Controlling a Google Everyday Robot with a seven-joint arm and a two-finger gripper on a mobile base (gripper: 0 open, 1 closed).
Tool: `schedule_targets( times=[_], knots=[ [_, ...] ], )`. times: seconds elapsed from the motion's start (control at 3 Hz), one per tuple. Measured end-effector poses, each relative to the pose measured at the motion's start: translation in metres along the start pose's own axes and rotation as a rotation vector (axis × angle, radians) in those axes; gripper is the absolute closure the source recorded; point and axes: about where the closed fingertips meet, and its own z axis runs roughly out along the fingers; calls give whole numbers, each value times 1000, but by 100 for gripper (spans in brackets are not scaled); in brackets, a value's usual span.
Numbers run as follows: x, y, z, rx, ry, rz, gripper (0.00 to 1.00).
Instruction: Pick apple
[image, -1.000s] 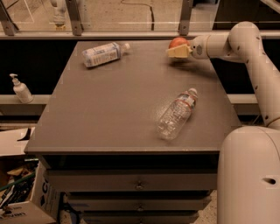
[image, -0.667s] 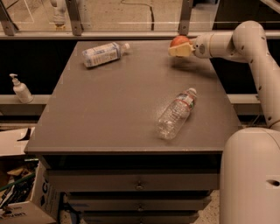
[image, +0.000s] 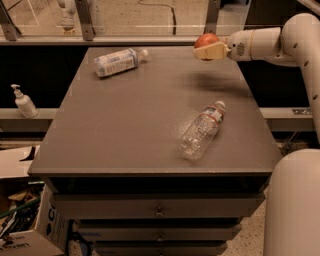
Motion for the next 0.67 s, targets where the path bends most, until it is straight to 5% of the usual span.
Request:
schedule_targets(
  times=[0.33, 0.67],
  knots=[
    [-17, 41, -16, -118, -9, -3, 100],
    [-17, 42, -16, -118, -9, -3, 100]
  ],
)
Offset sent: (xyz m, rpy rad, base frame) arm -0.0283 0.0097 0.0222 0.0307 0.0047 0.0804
